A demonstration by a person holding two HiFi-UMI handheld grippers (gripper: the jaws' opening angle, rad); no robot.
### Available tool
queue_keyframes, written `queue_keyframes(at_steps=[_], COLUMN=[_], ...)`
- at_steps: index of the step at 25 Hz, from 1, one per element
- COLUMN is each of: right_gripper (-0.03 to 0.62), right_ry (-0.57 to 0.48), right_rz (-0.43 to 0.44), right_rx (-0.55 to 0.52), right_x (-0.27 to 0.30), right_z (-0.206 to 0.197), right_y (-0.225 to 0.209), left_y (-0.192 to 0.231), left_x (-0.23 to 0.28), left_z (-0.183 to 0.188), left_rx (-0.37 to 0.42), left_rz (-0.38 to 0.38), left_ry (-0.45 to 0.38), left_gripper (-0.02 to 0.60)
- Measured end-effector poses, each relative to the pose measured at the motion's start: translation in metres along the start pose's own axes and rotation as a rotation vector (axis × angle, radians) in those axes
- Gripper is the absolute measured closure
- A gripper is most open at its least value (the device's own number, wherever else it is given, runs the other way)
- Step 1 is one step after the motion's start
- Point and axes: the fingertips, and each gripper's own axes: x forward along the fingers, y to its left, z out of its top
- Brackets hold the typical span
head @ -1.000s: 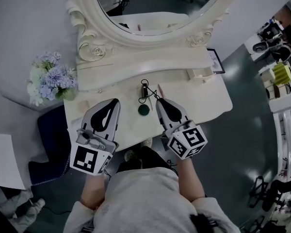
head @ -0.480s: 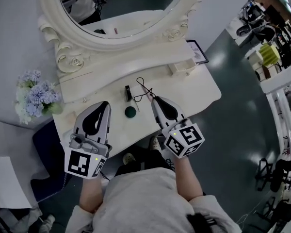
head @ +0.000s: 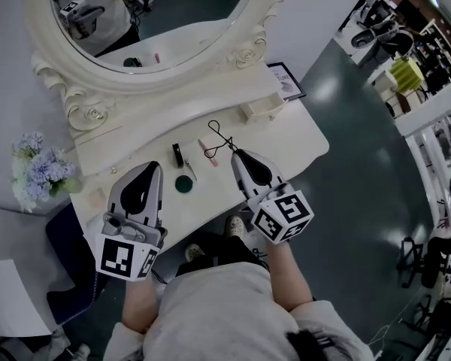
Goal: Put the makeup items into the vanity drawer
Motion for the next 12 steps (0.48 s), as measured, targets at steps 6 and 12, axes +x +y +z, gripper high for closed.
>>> queue_keyframes(at_steps=[6, 12], right_gripper=[0.562, 0.562], right_ry=[-0.006, -0.008], right_rz=[-0.006, -0.007], right_rx=[0.002, 0.005], right_x=[-0.003, -0.005], right_z=[0.009, 0.018], right_y=[-0.031, -0.064], left_y=[-0.011, -0.023], left_x=[0.023, 0.048], left_z=[0.003, 0.000], left_rx=[0.010, 0.014], left_rz=[0.008, 0.018], left_ry=[-0.006, 0.000], left_gripper=[0.568, 0.568])
